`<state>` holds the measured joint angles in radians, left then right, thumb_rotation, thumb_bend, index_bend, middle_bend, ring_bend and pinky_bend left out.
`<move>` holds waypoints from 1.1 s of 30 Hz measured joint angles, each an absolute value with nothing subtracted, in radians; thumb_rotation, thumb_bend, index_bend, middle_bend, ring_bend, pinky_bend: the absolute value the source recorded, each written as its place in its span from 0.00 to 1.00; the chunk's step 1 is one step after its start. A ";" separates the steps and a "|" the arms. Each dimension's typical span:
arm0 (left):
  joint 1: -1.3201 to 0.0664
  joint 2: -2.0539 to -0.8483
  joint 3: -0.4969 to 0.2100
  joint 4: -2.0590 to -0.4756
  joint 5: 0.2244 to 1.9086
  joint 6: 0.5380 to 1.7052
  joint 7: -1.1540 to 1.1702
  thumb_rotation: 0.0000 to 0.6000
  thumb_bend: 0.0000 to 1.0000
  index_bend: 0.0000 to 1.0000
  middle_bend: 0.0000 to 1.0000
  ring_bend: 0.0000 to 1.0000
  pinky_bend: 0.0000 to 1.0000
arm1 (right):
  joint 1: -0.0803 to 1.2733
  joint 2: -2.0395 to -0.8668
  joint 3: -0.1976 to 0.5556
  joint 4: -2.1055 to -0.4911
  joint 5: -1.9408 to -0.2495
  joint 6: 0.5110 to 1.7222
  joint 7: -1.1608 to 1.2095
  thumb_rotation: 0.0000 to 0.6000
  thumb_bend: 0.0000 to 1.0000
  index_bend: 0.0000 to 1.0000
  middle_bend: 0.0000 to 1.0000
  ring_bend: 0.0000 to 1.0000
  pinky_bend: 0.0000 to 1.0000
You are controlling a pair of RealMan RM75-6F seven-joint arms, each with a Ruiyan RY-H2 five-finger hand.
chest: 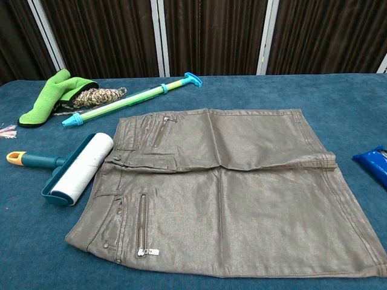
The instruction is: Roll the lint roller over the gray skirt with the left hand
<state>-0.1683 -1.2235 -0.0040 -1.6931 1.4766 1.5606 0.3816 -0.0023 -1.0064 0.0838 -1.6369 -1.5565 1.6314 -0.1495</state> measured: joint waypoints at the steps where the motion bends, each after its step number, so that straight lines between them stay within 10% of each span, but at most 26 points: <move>1: -0.170 -1.225 -0.006 -1.689 1.477 1.555 0.378 1.00 0.00 0.00 0.00 0.00 0.00 | -0.003 -1.006 0.083 -1.638 -1.557 1.632 -0.149 1.00 0.00 0.00 0.00 0.00 0.00; 11: -0.252 -1.259 -0.038 -1.580 1.454 1.392 0.305 1.00 0.03 0.00 0.00 0.00 0.00 | -0.002 -1.004 0.082 -1.646 -1.555 1.626 -0.147 1.00 0.00 0.00 0.00 0.00 0.00; 23: -0.414 -1.469 -0.085 -1.174 1.402 1.141 0.189 1.00 0.40 0.29 0.16 0.10 0.20 | 0.017 -1.009 0.102 -1.638 -1.494 1.577 -0.155 1.00 0.00 0.00 0.00 0.00 0.00; 33: -0.473 -1.610 -0.082 -0.993 1.399 1.068 0.125 1.00 0.41 0.30 0.18 0.13 0.24 | 0.022 -1.010 0.104 -1.631 -1.469 1.556 -0.153 1.00 0.00 0.00 0.00 0.00 0.00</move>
<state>-0.4733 -1.6102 -0.0821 -0.9930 1.3985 1.0683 0.1251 0.0221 -1.0101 0.1044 -1.6309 -1.4693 1.5557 -0.1528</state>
